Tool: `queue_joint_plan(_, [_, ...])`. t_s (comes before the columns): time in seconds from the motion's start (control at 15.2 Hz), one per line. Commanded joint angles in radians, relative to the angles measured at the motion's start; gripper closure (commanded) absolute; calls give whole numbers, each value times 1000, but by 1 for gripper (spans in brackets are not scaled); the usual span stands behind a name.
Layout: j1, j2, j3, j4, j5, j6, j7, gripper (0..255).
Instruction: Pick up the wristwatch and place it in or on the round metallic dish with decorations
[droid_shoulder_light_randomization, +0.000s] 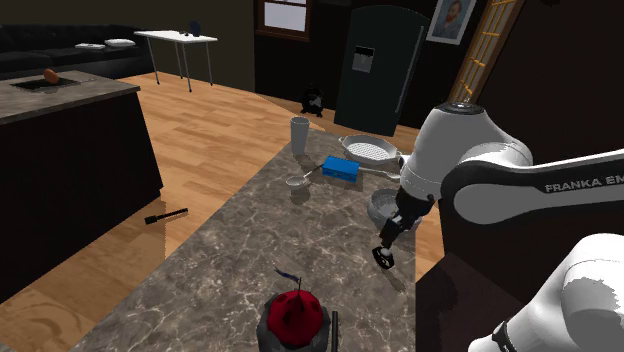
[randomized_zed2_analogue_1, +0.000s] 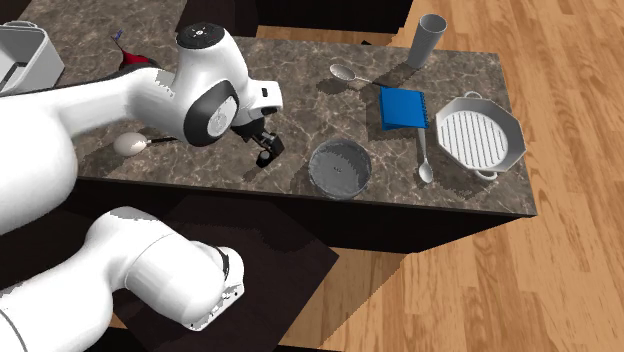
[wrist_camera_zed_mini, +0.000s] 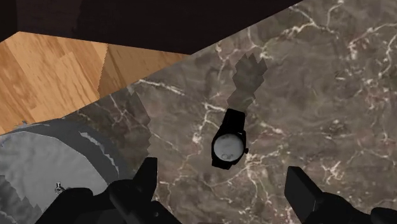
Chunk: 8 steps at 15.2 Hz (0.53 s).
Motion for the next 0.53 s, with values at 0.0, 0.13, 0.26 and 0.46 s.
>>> queue_joint_plan(0.0, [8,66,19,-33,10,103,16,0])
queue_joint_plan(0.13, [9,111,30,-49,12,163,24,0])
queue_joint_plan(0.26, [3,144,34,-58,9,205,27,0])
queue_joint_plan(0.46, [-6,196,41,-71,2,270,32,0])
